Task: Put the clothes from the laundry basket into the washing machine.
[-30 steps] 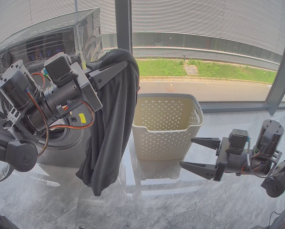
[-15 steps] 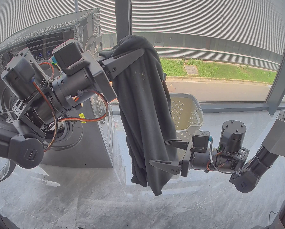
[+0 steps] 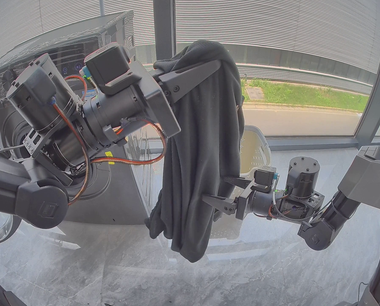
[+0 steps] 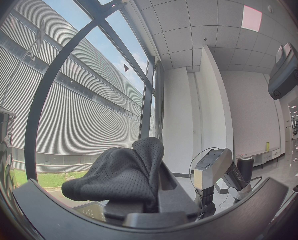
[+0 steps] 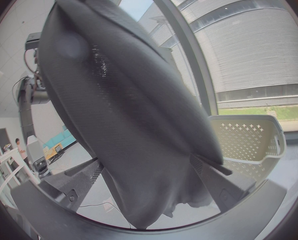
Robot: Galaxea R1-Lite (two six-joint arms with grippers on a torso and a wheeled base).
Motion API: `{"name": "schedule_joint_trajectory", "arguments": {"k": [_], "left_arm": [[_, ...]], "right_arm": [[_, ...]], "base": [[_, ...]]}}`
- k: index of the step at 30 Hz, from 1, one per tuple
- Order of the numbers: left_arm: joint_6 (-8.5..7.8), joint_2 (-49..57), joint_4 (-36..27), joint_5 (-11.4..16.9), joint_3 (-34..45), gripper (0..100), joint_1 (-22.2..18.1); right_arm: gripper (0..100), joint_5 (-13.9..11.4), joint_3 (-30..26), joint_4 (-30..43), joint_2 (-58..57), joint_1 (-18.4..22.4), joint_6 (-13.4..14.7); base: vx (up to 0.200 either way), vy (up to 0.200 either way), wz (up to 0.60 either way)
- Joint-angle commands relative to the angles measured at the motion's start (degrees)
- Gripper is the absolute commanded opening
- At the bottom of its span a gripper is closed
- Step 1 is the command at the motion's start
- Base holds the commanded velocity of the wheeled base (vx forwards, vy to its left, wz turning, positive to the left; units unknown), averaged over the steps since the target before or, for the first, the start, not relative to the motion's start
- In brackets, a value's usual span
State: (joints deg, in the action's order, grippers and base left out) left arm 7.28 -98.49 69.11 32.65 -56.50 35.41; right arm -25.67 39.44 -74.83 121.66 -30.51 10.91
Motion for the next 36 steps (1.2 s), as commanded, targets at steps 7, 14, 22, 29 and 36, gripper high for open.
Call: {"name": "schedule_joint_trajectory", "arguments": {"k": [7, 14, 22, 29, 36], "left_arm": [[0.02, -0.2, 0.0, 0.0, -0.1, 0, 0.8], [0.02, -1.3, 0.1, 0.0, -0.3, 0, 0.5], [-0.07, -1.8, 0.1, 0.0, -0.8, 0, 0.8], [-0.07, -1.6, 0.1, 0.0, -0.7, 0, 1.1], [0.02, -1.4, 0.1, 0.0, -0.8, 0, 1.2]], "right_arm": [[100, 0.6, -0.2, -0.1, -1.3, 0.7, 0.5], [100, 3.5, -4.6, 0.0, -4.4, 1.3, 0.5], [100, 3.5, -6.5, 0.0, -6.3, 3.0, 0.1], [100, -3.9, -5.9, 0.0, -4.8, 2.9, -2.6], [100, -8.9, 1.3, 0.0, 2.2, 0.2, -5.3]], "base": [[0.000, 0.000, 0.00], [0.000, 0.000, 0.00], [0.000, 0.000, 0.00], [0.000, 0.000, 0.00], [0.000, 0.000, 0.00]]}}
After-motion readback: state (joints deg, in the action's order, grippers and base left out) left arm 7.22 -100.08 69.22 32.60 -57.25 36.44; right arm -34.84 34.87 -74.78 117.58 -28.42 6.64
